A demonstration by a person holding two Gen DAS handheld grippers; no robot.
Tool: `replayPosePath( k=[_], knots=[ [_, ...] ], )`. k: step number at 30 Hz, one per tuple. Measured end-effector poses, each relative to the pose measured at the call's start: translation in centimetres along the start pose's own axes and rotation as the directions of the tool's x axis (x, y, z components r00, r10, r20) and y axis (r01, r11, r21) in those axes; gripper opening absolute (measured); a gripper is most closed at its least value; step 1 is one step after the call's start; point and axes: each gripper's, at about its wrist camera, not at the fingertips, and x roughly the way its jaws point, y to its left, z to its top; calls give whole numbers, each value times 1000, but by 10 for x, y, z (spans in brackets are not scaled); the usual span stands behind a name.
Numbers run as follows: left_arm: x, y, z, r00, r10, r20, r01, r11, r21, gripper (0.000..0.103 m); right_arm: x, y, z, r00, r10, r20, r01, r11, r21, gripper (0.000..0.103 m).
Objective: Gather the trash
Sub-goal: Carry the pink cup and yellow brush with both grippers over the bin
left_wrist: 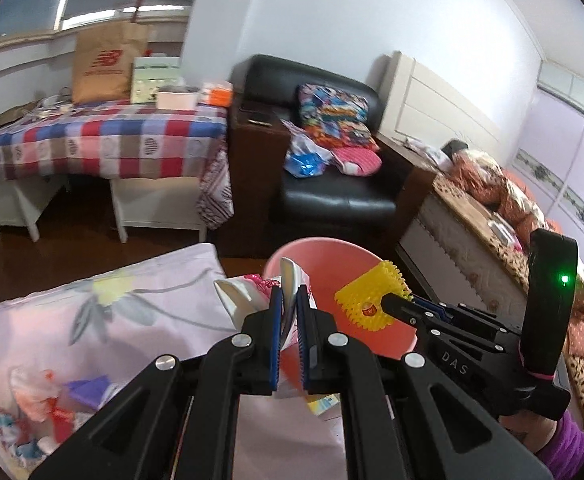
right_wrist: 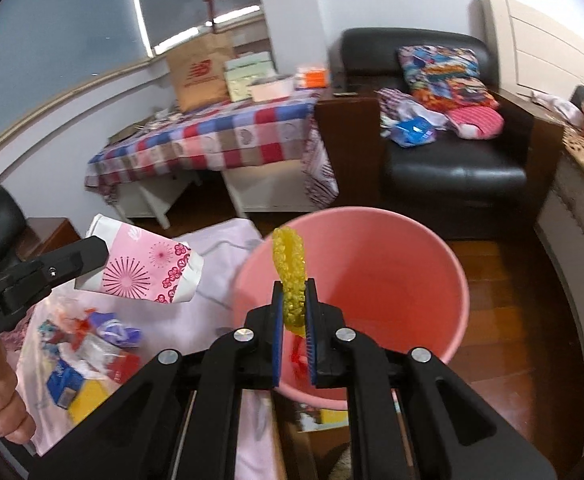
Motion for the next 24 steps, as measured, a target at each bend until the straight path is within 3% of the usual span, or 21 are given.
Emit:
replayPosePath(
  k=[8, 15, 24],
  knots=[
    [49, -29, 3, 996, -17, -85, 22, 998, 61, 6, 18, -27, -10, 998, -42, -50, 44, 998, 41, 10],
    [94, -42, -6, 983, 9, -183, 8, 996, 90, 7, 32, -29, -15, 993, -69, -92, 72, 997, 36, 10],
    [120, -46, -20, 967, 26, -253, -1, 995, 99, 7, 43, -33, -22, 986, -89, -141, 94, 995, 27, 10]
  ],
)
